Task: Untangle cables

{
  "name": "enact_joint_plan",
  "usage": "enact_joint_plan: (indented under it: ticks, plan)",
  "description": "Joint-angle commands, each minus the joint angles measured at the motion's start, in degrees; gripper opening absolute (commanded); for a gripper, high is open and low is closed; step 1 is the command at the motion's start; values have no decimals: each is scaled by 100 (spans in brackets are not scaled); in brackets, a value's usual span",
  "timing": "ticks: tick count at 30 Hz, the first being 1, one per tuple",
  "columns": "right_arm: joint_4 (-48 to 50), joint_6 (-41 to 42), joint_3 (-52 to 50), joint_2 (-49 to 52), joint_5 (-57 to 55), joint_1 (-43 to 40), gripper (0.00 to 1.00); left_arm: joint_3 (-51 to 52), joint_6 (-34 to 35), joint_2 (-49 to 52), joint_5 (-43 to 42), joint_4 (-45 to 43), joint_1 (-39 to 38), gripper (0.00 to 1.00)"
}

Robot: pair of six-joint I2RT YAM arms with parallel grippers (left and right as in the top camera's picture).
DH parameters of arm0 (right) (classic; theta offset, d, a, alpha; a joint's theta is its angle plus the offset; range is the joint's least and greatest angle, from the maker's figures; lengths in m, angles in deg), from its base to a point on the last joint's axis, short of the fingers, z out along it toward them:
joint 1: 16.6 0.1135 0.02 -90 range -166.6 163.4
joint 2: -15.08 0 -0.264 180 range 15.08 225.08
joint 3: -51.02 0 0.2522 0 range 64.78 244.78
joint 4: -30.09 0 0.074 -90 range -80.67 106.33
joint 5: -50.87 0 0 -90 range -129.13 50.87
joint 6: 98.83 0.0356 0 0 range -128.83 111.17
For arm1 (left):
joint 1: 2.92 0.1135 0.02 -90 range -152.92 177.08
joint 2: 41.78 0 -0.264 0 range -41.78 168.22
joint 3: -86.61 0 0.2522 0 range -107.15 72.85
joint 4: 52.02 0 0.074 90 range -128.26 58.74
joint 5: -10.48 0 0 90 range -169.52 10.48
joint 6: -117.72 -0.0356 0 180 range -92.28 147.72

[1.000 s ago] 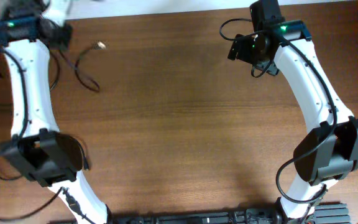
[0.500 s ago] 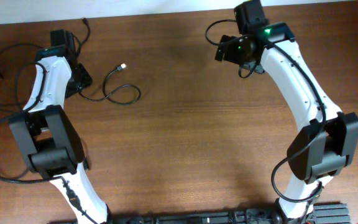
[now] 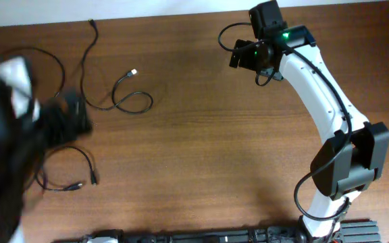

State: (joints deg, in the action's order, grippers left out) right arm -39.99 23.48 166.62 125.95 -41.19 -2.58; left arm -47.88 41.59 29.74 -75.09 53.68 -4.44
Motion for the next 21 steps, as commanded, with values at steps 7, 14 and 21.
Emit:
enact_joint_plan:
  ticks: [7,14,21]
  plan:
    - [2,-33,-33,42,-7,17,98,-31,-243,-3547,-61,474,-63,99]
    - [2,-33,-33,42,-7,17,99,-424,-245,-5021,-11,474,-57,99]
    - [2,-33,-33,42,-7,17,99,-468,-245,-5038,-17,474,-57,99]
